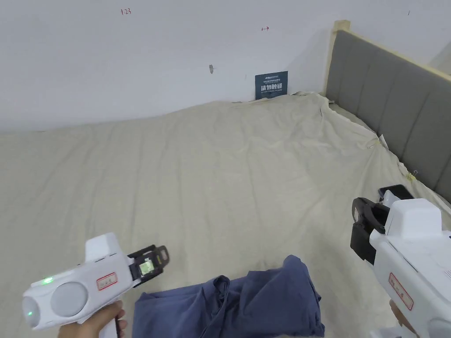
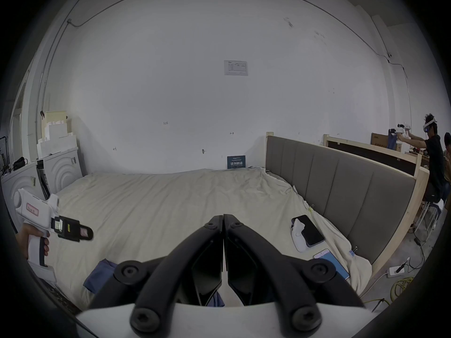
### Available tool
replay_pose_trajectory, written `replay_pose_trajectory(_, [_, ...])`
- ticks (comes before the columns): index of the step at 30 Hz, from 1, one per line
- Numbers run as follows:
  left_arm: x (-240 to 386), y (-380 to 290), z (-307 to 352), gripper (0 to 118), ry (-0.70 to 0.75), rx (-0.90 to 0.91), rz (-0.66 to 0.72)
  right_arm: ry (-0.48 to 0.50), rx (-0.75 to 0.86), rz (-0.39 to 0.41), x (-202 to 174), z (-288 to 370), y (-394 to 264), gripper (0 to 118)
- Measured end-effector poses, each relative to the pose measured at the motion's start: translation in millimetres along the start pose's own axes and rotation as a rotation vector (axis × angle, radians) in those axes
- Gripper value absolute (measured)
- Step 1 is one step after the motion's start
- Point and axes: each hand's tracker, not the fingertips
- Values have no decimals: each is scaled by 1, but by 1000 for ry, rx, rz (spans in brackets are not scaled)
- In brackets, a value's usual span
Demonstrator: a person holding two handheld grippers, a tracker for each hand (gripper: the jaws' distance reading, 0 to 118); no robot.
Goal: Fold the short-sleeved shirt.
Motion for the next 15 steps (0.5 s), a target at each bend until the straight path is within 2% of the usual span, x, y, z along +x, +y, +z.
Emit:
replay_pose_trajectory(1, [-5,-3,4,49,32,40,-1,0,2,1,-1,-1,0,0])
replay_pose_trajectory(2, [-12,-5,7,49,45,64,-11,5,3,0,-1,-1,1,0])
replay_pose_trajectory(4, [-24,-13,9,12,43,85,-23,8,7,-1,-2,-2,1,0])
replay_pose_trajectory(6, [-30,-23,8,0,45,91,-54,14,6,0,-3,-2,2,0])
replay_pose_trajectory(9, [-29,-43,-2,0,111,51,-157,19,4,4,-3,-3,1,0])
replay_pose_trajectory(15, [-18,-87,-28,0,103,-39,-153,20,-11,-3,3,-5,-3,0])
